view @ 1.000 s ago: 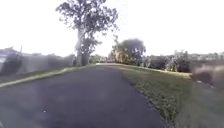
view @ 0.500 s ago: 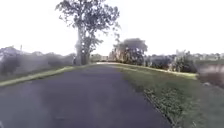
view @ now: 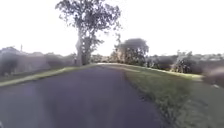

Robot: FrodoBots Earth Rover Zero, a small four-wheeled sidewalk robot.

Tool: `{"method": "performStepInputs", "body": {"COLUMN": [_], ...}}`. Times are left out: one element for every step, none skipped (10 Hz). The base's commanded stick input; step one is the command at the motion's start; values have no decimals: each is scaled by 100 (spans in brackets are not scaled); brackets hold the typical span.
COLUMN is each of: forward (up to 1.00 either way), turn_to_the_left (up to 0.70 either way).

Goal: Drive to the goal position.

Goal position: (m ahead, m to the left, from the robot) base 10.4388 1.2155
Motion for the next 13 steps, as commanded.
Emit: {"method": "performStepInputs", "body": {"forward": [100, 100, 100, 100, 100, 100, 100, 100, 100, 100, 100, 100, 100], "turn_to_the_left": [0, 0, 0, 0, 0, 0, 0, 0, 0, 0, 0, 0, 0]}}
